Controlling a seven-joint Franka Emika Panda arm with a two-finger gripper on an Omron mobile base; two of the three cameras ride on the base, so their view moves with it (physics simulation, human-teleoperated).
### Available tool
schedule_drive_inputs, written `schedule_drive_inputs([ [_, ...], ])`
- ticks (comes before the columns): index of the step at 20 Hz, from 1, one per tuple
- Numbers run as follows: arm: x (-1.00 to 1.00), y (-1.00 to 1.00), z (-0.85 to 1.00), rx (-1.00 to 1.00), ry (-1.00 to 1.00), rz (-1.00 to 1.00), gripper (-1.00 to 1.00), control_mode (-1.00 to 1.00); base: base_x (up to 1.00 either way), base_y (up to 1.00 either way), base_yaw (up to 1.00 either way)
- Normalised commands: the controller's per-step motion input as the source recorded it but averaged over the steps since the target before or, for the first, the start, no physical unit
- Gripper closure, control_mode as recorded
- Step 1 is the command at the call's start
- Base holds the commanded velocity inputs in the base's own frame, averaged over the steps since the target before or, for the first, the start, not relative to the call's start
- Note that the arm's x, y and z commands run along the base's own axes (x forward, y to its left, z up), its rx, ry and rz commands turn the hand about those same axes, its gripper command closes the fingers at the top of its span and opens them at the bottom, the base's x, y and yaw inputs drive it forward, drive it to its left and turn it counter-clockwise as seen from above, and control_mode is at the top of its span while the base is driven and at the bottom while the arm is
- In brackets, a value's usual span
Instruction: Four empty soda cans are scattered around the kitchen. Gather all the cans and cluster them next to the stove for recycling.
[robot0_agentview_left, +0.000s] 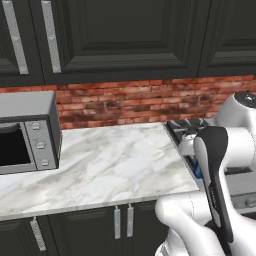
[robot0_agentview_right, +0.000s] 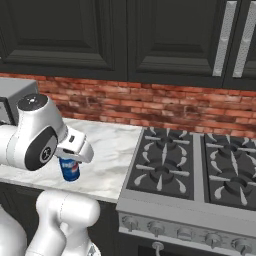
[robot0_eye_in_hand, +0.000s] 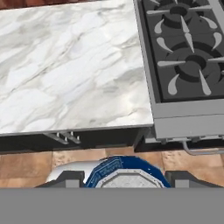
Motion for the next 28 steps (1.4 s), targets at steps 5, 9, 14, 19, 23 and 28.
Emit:
schedule_drive_inputs([
  [5, 0.43, -0.12, -0.09, 0.00, 0.00, 0.00, 1.00, -1.00, 0.00, 0.00, 0.00],
  [9, 0.41, -0.11, -0.19, 0.00, 0.00, 0.00, 1.00, -1.00, 0.00, 0.00, 0.00],
  [14, 0.48, -0.07, -0.31, 0.00, 0.00, 0.00, 1.00, -1.00, 0.00, 0.00, 0.00],
  [19, 0.42, -0.03, -0.31, 0.00, 0.00, 0.00, 1.00, -1.00, 0.00, 0.00, 0.00],
  [23, 0.37, -0.03, -0.24, 0.00, 0.00, 0.00, 1.00, -1.00, 0.00, 0.00, 0.00],
  [28, 0.21, -0.10, -0.11, 0.00, 0.00, 0.00, 1.00, -1.00, 0.00, 0.00, 0.00],
])
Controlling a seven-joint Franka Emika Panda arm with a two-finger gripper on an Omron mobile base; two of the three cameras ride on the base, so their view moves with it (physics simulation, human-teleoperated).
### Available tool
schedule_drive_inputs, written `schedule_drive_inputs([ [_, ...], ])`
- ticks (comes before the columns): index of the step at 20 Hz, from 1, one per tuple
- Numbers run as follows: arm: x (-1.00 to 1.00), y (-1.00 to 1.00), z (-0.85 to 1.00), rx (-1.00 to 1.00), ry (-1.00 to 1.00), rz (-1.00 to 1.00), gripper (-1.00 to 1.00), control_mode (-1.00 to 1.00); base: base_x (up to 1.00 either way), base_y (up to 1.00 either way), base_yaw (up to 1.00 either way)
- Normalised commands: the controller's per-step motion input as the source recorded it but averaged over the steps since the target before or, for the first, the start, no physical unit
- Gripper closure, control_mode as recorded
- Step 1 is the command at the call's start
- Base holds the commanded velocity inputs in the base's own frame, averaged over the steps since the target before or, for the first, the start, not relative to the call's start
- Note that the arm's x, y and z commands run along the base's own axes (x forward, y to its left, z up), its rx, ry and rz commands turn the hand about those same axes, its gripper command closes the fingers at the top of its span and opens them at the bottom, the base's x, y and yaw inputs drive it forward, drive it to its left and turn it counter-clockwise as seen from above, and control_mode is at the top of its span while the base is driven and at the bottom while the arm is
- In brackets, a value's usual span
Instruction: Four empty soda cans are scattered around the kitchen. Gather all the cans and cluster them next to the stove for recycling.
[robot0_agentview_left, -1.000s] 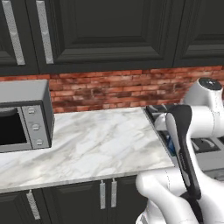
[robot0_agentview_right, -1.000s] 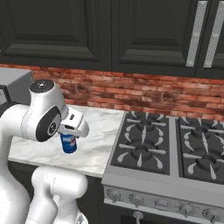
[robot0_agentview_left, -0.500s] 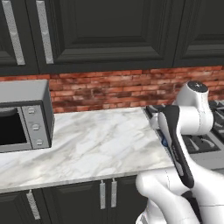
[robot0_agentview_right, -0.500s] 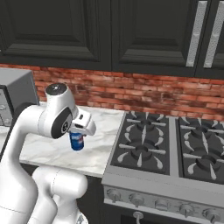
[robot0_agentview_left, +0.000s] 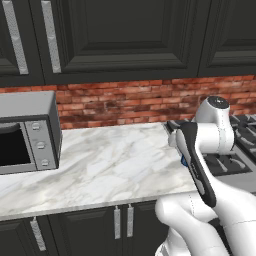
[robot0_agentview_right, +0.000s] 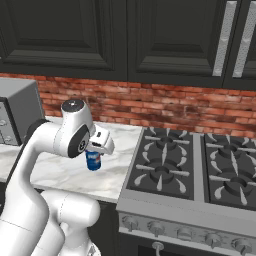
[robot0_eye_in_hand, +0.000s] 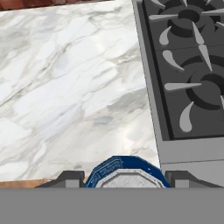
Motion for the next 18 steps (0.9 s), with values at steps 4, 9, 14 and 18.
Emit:
schedule_drive_inputs([
  [4, 0.23, -0.11, -0.07, 0.00, 0.00, 0.00, 1.00, -1.00, 0.00, 0.00, 0.00],
  [9, 0.20, -0.10, -0.11, 0.00, 0.00, 0.00, 1.00, -1.00, 0.00, 0.00, 0.00],
  [14, 0.22, -0.07, -0.23, 0.00, 0.00, 0.00, 1.00, -1.00, 0.00, 0.00, 0.00],
  [18, 0.22, -0.05, -0.26, 0.00, 0.01, 0.00, 1.00, -1.00, 0.00, 0.00, 0.00],
])
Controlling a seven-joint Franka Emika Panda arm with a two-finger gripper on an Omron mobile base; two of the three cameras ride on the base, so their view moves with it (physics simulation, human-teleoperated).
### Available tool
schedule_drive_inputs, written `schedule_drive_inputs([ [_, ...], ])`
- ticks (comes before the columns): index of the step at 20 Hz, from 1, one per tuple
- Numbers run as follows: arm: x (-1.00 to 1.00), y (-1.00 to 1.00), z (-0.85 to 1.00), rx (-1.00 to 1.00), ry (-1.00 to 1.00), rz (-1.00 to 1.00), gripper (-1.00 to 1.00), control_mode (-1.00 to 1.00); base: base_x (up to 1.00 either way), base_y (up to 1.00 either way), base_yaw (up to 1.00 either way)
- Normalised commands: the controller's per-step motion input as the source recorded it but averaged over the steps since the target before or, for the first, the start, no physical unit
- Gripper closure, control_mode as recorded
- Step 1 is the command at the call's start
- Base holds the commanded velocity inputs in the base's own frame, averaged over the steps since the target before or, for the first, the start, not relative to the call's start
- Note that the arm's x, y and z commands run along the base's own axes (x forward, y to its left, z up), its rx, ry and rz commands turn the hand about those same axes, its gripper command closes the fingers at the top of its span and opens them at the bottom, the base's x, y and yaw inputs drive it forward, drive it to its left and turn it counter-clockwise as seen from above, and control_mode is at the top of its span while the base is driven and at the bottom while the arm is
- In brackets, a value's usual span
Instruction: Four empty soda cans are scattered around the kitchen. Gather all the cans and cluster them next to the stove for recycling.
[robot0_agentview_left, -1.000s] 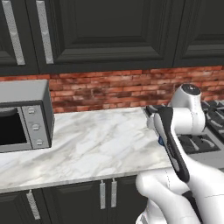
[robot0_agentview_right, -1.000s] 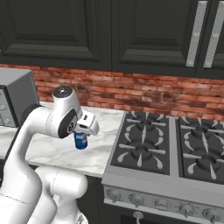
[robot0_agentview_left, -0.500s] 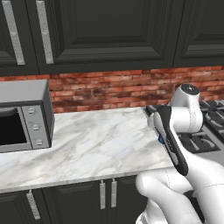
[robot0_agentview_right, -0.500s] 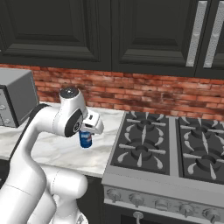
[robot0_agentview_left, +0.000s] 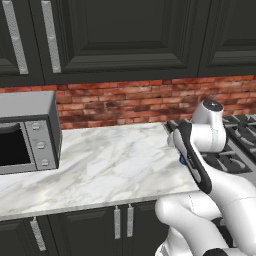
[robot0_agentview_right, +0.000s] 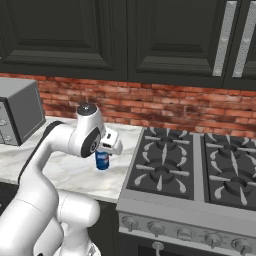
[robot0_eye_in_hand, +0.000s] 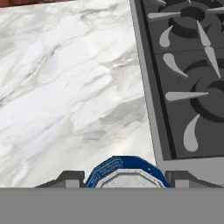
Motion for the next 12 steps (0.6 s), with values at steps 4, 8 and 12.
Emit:
schedule_drive_inputs([
  [4, 0.24, -0.01, -0.23, 0.00, 0.01, 0.00, 1.00, -1.00, 0.00, 0.00, 0.00],
  [8, 0.17, -0.02, -0.16, 0.00, 0.00, 0.00, 1.00, -1.00, 0.00, 0.00, 0.00],
  [12, 0.06, -0.09, -0.05, 0.00, 0.00, 0.00, 1.00, -1.00, 0.00, 0.00, 0.00],
])
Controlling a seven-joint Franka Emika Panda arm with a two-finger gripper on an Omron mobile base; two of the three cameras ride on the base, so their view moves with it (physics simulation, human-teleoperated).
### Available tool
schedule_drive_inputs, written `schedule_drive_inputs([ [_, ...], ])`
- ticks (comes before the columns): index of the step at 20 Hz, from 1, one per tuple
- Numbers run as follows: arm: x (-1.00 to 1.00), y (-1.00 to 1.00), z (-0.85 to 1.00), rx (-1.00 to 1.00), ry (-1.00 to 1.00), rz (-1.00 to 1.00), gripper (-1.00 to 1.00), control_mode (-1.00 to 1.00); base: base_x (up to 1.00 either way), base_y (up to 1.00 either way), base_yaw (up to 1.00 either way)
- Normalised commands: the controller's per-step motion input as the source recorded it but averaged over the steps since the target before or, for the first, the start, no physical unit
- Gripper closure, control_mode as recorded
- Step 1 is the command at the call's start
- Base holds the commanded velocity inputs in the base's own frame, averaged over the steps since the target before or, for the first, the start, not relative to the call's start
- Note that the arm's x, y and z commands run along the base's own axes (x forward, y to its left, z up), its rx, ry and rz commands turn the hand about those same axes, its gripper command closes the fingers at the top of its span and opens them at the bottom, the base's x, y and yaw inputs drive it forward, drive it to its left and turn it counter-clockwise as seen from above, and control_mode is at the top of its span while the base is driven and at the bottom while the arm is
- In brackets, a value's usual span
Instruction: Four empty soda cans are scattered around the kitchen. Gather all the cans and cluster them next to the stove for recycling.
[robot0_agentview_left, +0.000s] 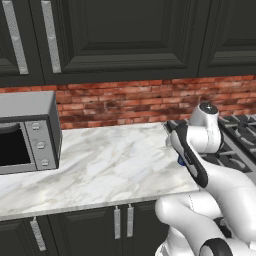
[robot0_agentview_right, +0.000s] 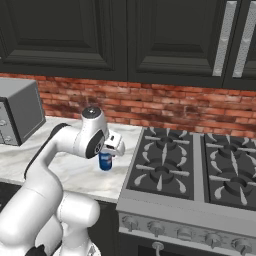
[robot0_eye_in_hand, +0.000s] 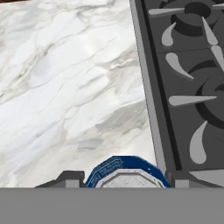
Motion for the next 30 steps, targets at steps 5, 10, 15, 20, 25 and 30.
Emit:
schedule_drive_inputs([
  [5, 0.09, -0.08, -0.09, 0.00, 0.00, 0.00, 1.00, -1.00, 0.00, 0.00, 0.00],
  [10, 0.18, 0.00, -0.13, 0.00, 0.00, 0.00, 1.00, -1.00, 0.00, 0.00, 0.00],
  [15, 0.22, 0.00, -0.09, 0.00, 0.00, 0.00, 1.00, -1.00, 0.00, 0.00, 0.00],
  [20, 0.30, 0.00, -0.09, 0.00, 0.00, 0.00, 1.00, -1.00, 0.00, 0.00, 0.00],
  [25, 0.28, -0.01, -0.14, 0.00, 0.00, 0.00, 1.00, -1.00, 0.00, 0.00, 0.00],
  [30, 0.22, -0.04, -0.16, 0.00, 0.00, 0.00, 1.00, -1.00, 0.00, 0.00, 0.00],
])
